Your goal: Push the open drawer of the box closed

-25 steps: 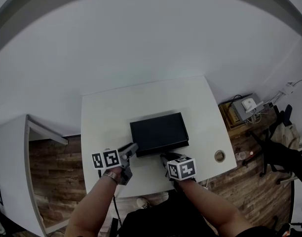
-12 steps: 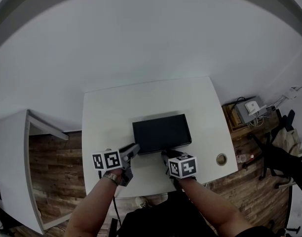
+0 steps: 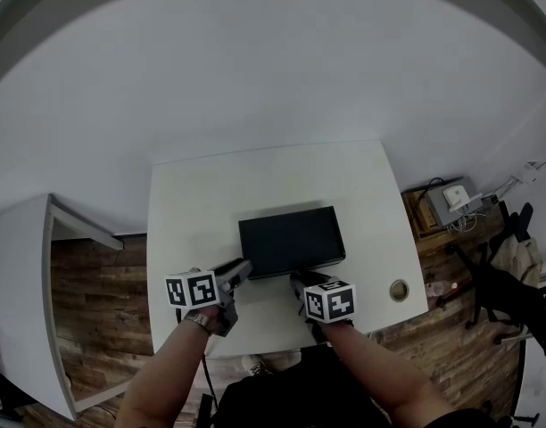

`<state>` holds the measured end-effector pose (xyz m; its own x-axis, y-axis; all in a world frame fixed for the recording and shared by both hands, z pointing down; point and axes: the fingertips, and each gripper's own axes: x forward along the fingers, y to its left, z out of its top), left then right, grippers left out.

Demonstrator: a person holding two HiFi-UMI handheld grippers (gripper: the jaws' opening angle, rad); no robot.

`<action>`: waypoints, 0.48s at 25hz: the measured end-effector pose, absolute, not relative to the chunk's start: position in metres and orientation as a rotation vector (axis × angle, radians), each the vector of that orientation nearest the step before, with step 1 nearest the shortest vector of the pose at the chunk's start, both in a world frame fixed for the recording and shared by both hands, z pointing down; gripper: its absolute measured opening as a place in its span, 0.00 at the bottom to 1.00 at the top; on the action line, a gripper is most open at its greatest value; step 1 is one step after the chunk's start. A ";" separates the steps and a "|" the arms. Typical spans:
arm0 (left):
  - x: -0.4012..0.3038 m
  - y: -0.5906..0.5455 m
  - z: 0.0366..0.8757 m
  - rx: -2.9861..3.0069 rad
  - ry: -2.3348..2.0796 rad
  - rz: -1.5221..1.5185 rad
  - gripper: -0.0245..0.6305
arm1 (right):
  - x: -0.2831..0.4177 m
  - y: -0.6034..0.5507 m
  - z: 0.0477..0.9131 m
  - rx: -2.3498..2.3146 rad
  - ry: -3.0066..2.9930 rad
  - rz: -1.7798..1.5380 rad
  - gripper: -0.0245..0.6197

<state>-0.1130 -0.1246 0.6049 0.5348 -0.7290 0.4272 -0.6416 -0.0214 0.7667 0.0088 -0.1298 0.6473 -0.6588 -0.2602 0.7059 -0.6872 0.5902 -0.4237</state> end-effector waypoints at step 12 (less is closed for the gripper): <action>-0.138 -0.080 0.583 1.775 -1.187 -0.257 0.04 | 0.039 -0.094 0.623 0.751 -2.307 1.072 0.04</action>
